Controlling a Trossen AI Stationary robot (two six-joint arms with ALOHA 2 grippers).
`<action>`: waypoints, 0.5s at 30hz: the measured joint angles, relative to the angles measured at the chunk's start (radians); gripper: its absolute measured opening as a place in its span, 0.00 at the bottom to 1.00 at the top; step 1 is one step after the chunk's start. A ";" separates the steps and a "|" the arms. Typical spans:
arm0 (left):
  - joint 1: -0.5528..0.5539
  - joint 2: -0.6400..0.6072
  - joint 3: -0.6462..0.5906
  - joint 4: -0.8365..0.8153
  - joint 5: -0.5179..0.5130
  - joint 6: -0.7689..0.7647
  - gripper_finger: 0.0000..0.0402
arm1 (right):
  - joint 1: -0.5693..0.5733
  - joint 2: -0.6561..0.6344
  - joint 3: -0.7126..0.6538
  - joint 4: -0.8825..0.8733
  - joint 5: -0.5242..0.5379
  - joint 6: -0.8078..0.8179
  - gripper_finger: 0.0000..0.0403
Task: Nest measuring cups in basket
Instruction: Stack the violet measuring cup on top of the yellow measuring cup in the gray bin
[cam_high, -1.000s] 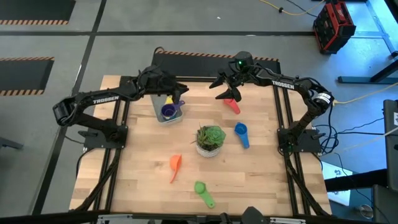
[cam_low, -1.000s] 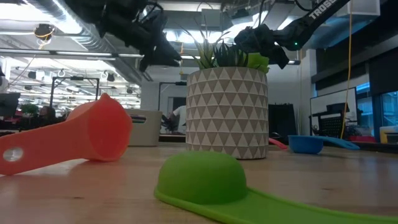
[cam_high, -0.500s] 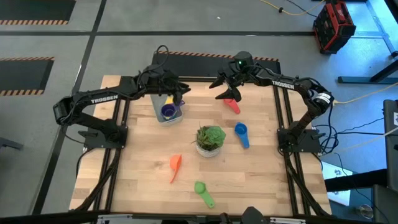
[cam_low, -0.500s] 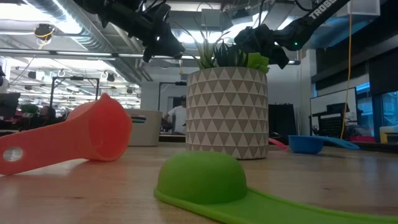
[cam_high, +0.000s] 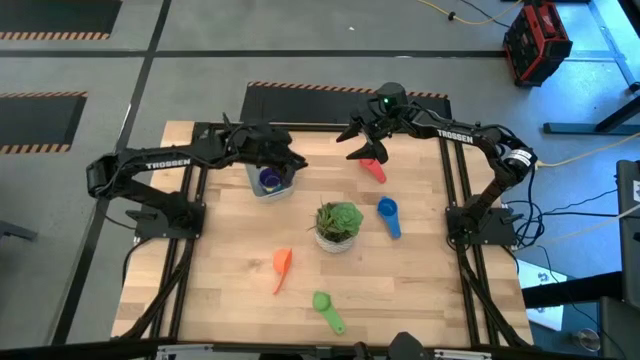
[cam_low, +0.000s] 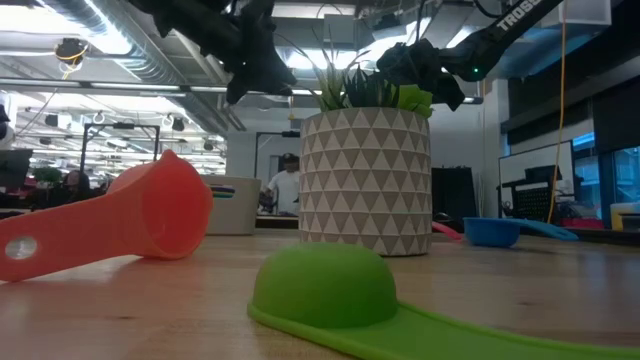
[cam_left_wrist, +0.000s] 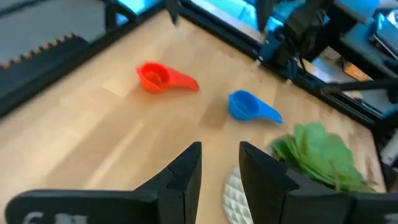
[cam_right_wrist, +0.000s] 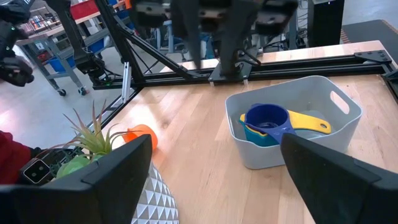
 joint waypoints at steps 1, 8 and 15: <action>-0.009 0.000 0.000 -0.006 0.000 -0.017 0.25 | 0.000 0.000 0.000 0.000 0.000 0.000 0.90; -0.068 0.000 0.000 -0.118 0.003 -0.101 0.25 | 0.000 0.000 0.000 0.000 0.000 0.000 0.90; -0.118 0.000 0.000 -0.213 0.003 -0.184 0.25 | 0.000 0.000 0.000 0.000 0.000 0.000 0.90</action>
